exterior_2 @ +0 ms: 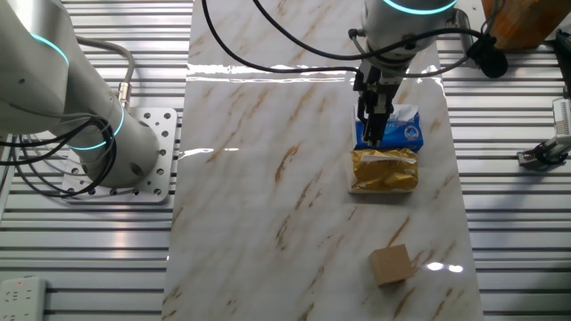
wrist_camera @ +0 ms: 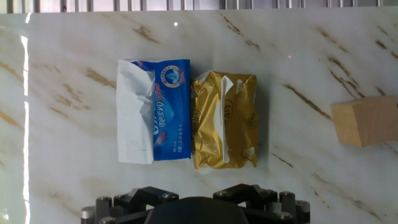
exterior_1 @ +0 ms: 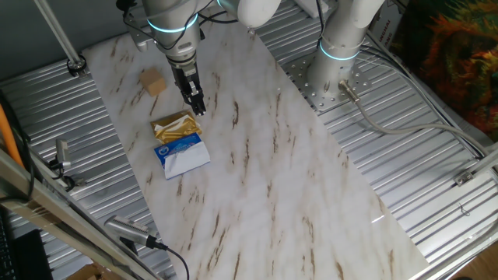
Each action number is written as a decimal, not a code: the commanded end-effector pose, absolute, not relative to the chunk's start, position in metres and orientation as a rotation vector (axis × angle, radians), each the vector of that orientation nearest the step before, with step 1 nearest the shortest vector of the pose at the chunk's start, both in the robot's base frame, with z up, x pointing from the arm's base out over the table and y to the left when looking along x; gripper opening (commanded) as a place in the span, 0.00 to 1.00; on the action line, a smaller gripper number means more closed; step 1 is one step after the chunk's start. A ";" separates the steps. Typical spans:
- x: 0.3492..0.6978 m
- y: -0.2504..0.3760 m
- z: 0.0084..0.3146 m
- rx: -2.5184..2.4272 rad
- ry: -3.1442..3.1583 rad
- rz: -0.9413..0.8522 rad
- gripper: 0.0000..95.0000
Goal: Pick up the small block on the left and move it to the right
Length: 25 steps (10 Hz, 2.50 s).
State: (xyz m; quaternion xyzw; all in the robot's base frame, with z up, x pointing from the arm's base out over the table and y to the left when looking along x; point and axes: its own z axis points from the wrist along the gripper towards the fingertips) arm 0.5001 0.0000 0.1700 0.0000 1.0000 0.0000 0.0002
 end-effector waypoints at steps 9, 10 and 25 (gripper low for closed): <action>0.500 0.001 0.172 -0.041 3.159 0.014 0.00; 0.500 0.001 0.173 -0.028 3.155 0.015 0.00; 0.540 -0.110 0.177 -0.222 3.162 0.012 0.00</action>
